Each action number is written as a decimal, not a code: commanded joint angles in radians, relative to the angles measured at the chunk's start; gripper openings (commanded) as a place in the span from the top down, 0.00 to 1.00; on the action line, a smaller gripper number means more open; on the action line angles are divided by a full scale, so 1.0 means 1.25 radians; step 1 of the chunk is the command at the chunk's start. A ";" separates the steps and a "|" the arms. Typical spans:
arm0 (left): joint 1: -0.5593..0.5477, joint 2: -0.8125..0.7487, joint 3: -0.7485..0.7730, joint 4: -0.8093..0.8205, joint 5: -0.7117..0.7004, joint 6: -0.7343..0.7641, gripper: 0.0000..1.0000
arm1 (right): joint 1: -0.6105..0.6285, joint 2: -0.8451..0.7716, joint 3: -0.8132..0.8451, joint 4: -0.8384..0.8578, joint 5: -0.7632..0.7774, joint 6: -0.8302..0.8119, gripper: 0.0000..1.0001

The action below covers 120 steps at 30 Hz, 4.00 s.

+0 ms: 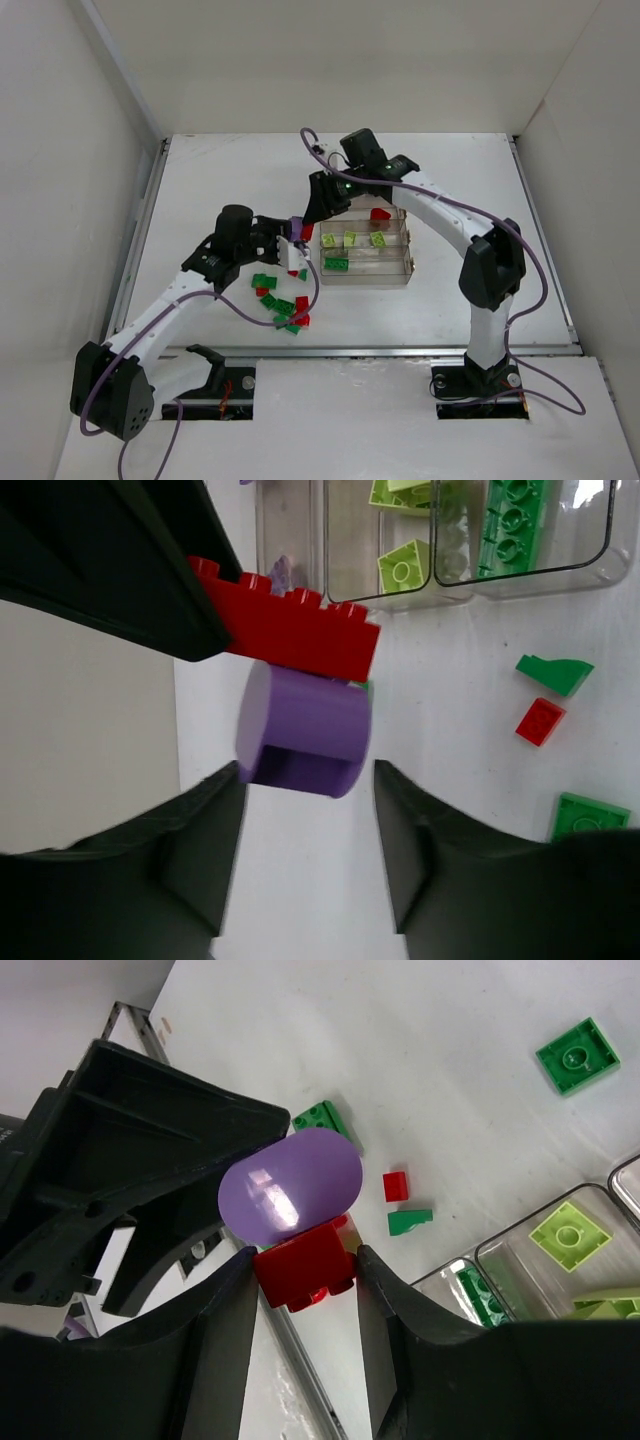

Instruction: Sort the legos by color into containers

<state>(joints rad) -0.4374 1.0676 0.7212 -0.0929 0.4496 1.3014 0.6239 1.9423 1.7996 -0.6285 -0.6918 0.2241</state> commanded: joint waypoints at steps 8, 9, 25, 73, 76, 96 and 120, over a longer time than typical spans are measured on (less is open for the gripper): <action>-0.016 0.001 0.048 0.008 0.062 0.002 0.40 | 0.054 0.024 0.045 0.041 -0.054 0.010 1.00; -0.016 0.001 0.048 0.008 0.062 0.002 0.31 | 0.054 0.024 0.045 0.041 -0.054 0.010 1.00; -0.016 -0.013 0.040 -0.007 0.016 0.001 0.47 | 0.054 0.032 0.067 0.027 -0.015 0.017 1.00; 0.181 0.380 0.335 -0.437 -0.050 -0.297 0.02 | -0.065 -0.064 -0.112 0.133 0.630 0.053 0.05; 0.181 0.411 0.372 -0.395 -0.158 -0.496 0.01 | -0.065 -0.071 -0.119 0.133 0.622 0.053 0.05; 0.195 0.507 0.348 -0.337 -0.336 -1.118 0.03 | -0.065 -0.112 -0.172 0.144 0.607 0.086 0.05; 0.203 0.560 0.376 -0.332 -0.295 -1.126 1.00 | -0.065 -0.119 -0.172 0.137 0.607 0.086 0.05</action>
<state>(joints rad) -0.1886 1.7752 1.1305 -0.4900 0.0761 -0.1200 0.5373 1.8492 1.5867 -0.4858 0.0608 0.3214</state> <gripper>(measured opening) 0.468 0.953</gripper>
